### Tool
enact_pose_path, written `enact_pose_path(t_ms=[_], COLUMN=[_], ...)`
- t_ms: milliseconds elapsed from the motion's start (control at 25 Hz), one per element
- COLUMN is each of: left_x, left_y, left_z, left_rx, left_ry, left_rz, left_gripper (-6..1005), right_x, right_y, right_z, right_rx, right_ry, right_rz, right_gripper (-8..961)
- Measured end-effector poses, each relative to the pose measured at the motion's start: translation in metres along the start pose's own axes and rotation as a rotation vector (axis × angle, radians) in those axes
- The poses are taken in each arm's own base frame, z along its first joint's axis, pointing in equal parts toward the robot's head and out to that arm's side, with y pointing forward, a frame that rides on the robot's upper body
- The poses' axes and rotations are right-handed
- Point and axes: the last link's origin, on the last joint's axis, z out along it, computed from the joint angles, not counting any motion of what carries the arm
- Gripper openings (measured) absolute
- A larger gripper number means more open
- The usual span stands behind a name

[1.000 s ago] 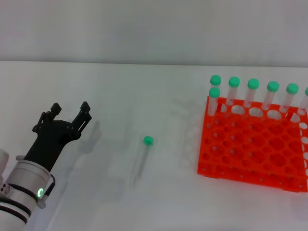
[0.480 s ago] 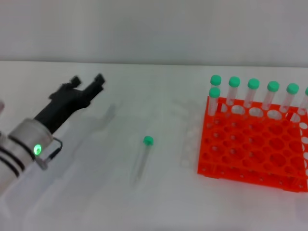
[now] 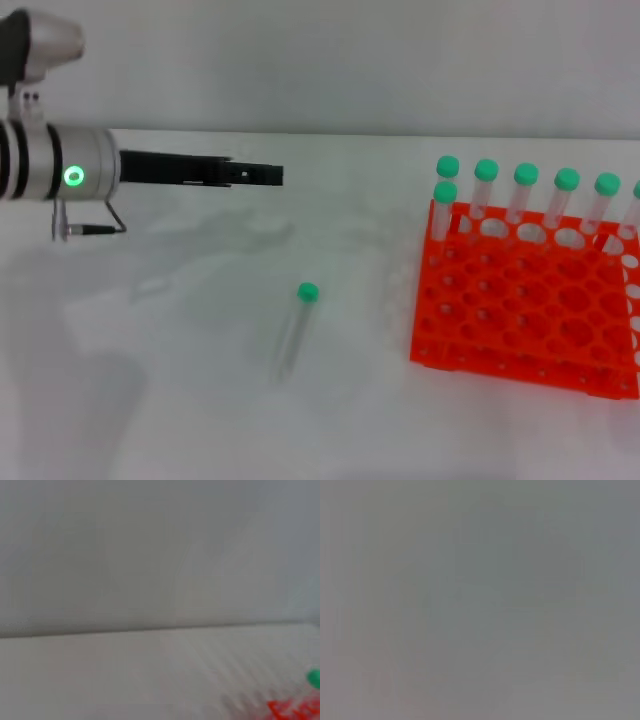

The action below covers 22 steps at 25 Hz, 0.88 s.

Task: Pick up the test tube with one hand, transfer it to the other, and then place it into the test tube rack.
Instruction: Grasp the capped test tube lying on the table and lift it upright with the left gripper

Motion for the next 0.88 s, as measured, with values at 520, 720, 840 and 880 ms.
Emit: enact_pose_path(t_ms=[520, 720, 840, 880], left_x=[0.033, 0.026, 0.017, 0.014], left_y=[0.048, 0.078, 0.091, 0.093], left_z=[0.027, 0.050, 0.060, 0.062], left_rx=[0.173, 0.226, 0.273, 0.286], left_ry=[-0.476, -0.625, -0.730, -0.751], left_rz=[0.026, 0.059, 0.053, 0.045], left_gripper=[860, 861, 860, 860], right_x=[-0.004, -0.009, -0.010, -0.010], right_y=[-0.003, -0.008, -0.012, -0.013], right_z=[0.004, 0.008, 0.010, 0.010], right_rx=[0.000, 0.001, 0.005, 0.008], right_ry=[-0.013, -0.026, -0.024, -0.021], right_rz=[-0.019, -0.045, -0.057, -0.062], right_gripper=[860, 860, 860, 860])
